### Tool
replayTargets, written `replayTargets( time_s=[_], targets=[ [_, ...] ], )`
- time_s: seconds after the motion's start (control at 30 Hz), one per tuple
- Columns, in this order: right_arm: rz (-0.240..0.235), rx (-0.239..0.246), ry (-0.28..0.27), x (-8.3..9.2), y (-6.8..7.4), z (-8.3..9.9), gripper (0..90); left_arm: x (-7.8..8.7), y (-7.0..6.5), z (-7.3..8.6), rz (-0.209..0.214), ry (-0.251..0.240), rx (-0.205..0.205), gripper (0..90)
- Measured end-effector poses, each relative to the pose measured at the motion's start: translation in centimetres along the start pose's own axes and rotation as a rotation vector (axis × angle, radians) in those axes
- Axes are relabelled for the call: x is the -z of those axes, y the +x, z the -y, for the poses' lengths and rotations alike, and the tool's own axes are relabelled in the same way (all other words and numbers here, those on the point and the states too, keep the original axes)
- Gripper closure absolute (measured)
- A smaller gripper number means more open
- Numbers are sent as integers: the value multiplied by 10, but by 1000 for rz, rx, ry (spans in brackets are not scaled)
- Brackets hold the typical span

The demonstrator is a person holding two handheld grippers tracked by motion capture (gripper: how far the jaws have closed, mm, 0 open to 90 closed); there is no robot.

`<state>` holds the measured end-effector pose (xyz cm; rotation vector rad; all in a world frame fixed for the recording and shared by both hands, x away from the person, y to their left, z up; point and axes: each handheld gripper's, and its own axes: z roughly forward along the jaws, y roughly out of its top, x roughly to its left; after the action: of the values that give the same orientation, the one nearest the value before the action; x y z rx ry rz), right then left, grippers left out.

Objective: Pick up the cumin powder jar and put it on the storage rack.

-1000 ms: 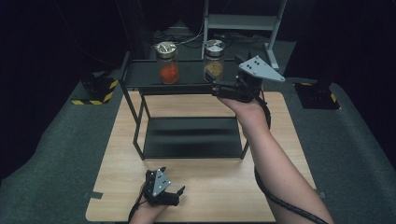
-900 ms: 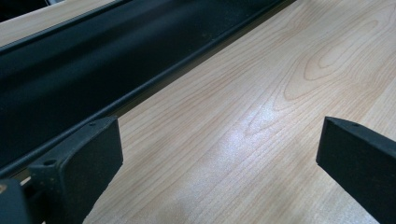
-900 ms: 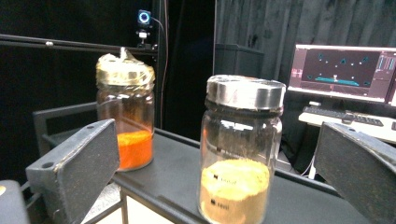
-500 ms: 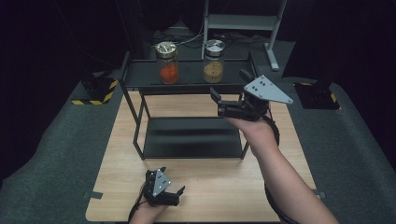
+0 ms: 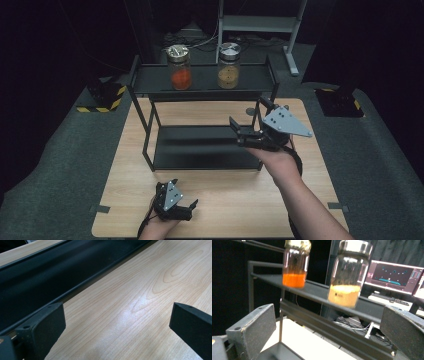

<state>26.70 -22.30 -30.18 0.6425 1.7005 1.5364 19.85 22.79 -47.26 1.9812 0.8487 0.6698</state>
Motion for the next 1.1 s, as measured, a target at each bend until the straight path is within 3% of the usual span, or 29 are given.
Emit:
replayTargets(
  time_s=[0.67, 1.1],
  targets=[
    [-41, 31, 99, 26, 14, 69, 0, 0, 0, 0, -1, -1, 3, 8],
    [-29, 27, 170, 46, 26, 112, 0, 1, -1, 2, 0, -10, -6, 8]
  ],
)
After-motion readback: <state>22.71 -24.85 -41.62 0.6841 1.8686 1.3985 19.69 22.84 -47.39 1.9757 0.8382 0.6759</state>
